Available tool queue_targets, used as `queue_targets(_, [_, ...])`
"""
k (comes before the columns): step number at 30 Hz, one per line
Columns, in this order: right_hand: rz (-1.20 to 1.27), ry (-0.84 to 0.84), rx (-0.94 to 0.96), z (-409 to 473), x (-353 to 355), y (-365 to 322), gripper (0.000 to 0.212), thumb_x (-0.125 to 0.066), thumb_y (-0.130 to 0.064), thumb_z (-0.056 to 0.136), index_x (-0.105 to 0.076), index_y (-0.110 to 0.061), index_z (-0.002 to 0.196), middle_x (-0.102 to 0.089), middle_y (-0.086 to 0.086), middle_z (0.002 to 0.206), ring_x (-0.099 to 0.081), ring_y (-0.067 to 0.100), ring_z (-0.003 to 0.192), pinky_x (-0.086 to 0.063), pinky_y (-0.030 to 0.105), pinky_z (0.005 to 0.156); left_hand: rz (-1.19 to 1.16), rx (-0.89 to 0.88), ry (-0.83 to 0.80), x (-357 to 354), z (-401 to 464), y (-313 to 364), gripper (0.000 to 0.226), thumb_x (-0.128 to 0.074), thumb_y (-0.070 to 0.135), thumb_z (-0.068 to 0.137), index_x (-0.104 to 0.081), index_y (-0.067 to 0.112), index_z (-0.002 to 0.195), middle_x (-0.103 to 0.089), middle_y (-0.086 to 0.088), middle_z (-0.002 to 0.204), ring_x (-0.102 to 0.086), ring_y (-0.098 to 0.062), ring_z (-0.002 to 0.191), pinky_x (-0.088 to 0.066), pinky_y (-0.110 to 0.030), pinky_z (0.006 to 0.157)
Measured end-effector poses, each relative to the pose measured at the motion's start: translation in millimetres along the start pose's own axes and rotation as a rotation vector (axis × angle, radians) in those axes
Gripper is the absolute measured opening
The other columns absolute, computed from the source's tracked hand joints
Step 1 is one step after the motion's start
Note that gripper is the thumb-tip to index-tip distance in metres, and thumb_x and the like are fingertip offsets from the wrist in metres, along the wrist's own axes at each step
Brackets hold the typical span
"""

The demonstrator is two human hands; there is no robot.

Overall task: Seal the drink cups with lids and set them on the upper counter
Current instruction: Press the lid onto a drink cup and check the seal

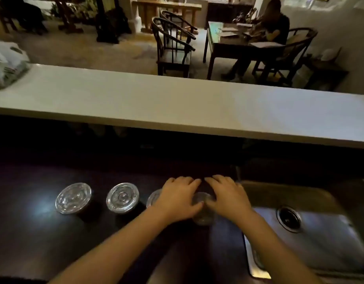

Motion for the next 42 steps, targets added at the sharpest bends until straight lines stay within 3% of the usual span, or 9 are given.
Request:
queue_targets(5, [0.128, -0.145, 0.042, -21, -41, 3, 0.061, -0.045, -0.047, 0.086, -0.027, -0.033, 0.143, -0.028, -0.003, 0.152, -0.031, 0.020, 0.133, -0.028, 0.037, 0.107, -0.022, -0.103, -0.046, -39, -15, 20, 0.059, -0.047, 0.044, 0.075, -0.051, 0.013, 0.125, -0.059, -0.009, 0.120, -0.056, -0.028, 0.107, -0.040, -0.041, 0.093])
queue_targets(9, [0.247, -0.085, 0.036, -25, -53, 11, 0.063, -0.054, -0.038, 0.088, -0.027, -0.029, 0.144, -0.025, -0.004, 0.153, -0.028, 0.017, 0.135, -0.027, 0.038, 0.109, -0.103, -0.127, 0.033, -46, -22, 18, 0.058, -0.062, 0.033, 0.071, -0.054, 0.009, 0.123, -0.058, -0.013, 0.123, -0.056, -0.028, 0.109, -0.044, -0.039, 0.092])
queue_targets(14, [0.355, -0.008, 0.020, -42, -65, 16, 0.064, -0.061, -0.035, 0.085, -0.033, -0.026, 0.143, -0.027, -0.003, 0.152, -0.029, 0.017, 0.135, -0.026, 0.037, 0.110, -0.182, -0.101, 0.074, -50, -35, 27, 0.055, -0.052, 0.038, 0.072, -0.056, 0.009, 0.119, -0.059, -0.011, 0.120, -0.056, -0.027, 0.106, -0.049, -0.036, 0.086])
queue_targets(20, [0.373, 0.136, 0.066, -87, -77, 12, 0.063, -0.058, -0.034, 0.078, -0.043, -0.020, 0.137, -0.043, 0.001, 0.143, -0.042, 0.019, 0.130, -0.030, 0.031, 0.101, -0.229, -0.105, 0.081, -63, -70, 42, 0.058, -0.054, 0.040, 0.078, -0.049, 0.010, 0.128, -0.054, -0.011, 0.131, -0.050, -0.027, 0.120, -0.045, -0.040, 0.097])
queue_targets(24, [0.394, 0.156, 0.003, -89, -91, 8, 0.061, -0.015, -0.049, 0.086, -0.005, -0.027, 0.143, -0.004, -0.014, 0.151, 0.003, 0.004, 0.140, -0.013, 0.033, 0.113, -0.210, 0.026, 0.113, -73, -67, 46, 0.061, -0.038, 0.039, 0.087, -0.040, 0.003, 0.136, -0.045, -0.014, 0.141, -0.042, -0.025, 0.130, -0.040, -0.042, 0.101])
queue_targets(27, [0.397, 0.149, -0.013, -84, -106, 8, 0.056, -0.008, -0.045, 0.090, 0.002, -0.029, 0.143, 0.008, -0.016, 0.151, 0.013, 0.001, 0.140, -0.006, 0.036, 0.115, -0.217, 0.063, 0.092, -85, -62, 46, 0.059, -0.033, 0.033, 0.089, -0.034, 0.003, 0.139, -0.036, -0.013, 0.146, -0.033, -0.023, 0.135, -0.038, -0.043, 0.102])
queue_targets(35, [0.314, 0.302, -0.066, -85, -110, 6, 0.054, -0.025, -0.027, 0.093, -0.017, -0.018, 0.145, -0.025, 0.001, 0.152, -0.011, 0.012, 0.141, -0.011, 0.043, 0.110, -0.228, -0.039, 0.086, -92, -57, 41, 0.055, -0.033, 0.027, 0.090, -0.032, 0.001, 0.139, -0.034, -0.014, 0.147, -0.025, -0.021, 0.138, -0.036, -0.039, 0.106])
queue_targets(39, [0.282, 0.326, -0.184, -103, -109, 1, 0.054, -0.011, -0.040, 0.099, -0.025, -0.014, 0.144, -0.030, 0.003, 0.150, -0.014, 0.015, 0.141, -0.009, 0.042, 0.110, -0.170, -0.202, -0.051, -91, -48, 37, 0.058, -0.024, 0.032, 0.093, -0.008, 0.011, 0.146, -0.002, 0.000, 0.153, 0.000, -0.012, 0.142, -0.015, -0.033, 0.114])
queue_targets(42, [0.263, 0.396, -0.224, -125, -100, 6, 0.050, -0.022, -0.038, 0.097, -0.045, -0.012, 0.133, -0.049, 0.005, 0.138, -0.031, 0.019, 0.135, -0.008, 0.041, 0.110, -0.185, -0.217, -0.033, -81, -42, 39, 0.061, -0.038, 0.020, 0.094, -0.007, 0.013, 0.147, 0.004, 0.003, 0.153, 0.004, -0.009, 0.141, -0.012, -0.033, 0.115])
Point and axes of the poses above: each hand's wrist, its own z-axis towards the middle knuckle, its own x-axis out of the back of the hand, y = z × x, the point moved 5 cm from there along z, towards the middle knuckle
